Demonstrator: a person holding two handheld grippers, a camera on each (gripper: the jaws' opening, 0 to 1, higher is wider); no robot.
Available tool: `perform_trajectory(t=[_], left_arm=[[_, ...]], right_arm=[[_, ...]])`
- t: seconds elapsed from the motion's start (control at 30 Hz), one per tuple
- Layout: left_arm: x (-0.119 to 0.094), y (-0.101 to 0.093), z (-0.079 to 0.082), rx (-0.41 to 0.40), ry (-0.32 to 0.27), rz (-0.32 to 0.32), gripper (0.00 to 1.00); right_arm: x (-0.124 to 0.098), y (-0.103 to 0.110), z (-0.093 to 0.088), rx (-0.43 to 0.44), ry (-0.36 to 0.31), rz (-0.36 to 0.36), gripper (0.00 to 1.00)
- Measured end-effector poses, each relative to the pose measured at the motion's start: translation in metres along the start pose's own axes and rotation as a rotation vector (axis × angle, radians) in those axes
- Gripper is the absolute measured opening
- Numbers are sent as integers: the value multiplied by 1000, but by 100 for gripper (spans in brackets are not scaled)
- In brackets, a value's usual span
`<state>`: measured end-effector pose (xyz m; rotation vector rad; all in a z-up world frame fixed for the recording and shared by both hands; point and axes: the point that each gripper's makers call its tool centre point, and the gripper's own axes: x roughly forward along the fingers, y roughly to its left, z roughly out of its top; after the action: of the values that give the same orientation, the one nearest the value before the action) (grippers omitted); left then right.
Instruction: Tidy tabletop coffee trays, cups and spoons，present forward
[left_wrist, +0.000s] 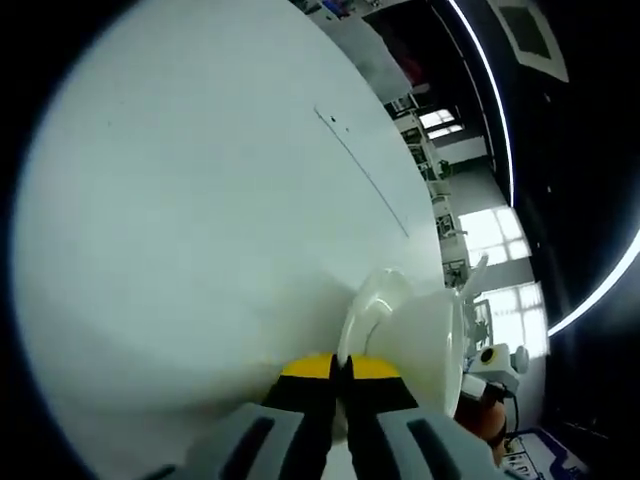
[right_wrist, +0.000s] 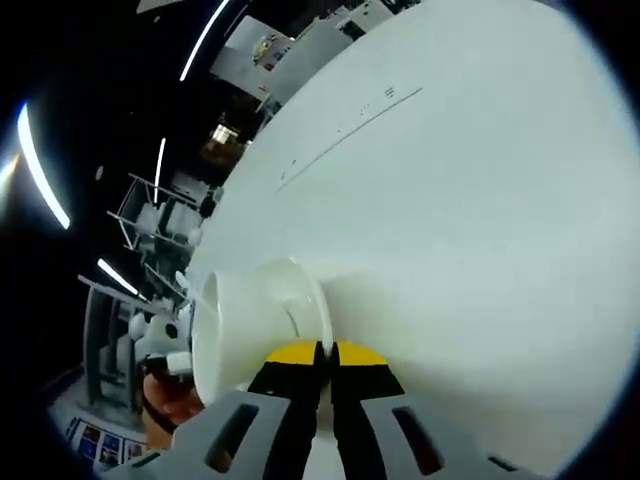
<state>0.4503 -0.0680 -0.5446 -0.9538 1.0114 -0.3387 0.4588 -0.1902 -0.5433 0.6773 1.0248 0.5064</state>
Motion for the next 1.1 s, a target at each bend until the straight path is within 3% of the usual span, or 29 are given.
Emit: perform_trajectory(t=[0.07,0.33,0.8,1.1], left_arm=[[4,-1,16,2,-11,7,5],[17,-5,42,5,-35,11,5],[29,-3,38,-27,-36,14,5],[36,1,47,-28,-45,13,5]], right_arm=[[4,2,7,7,0,0,4],[17,4,30,20,-15,-1,4],[22,-3,26,34,-23,-27,4],[27,-11,34,33,-31,-34,5]])
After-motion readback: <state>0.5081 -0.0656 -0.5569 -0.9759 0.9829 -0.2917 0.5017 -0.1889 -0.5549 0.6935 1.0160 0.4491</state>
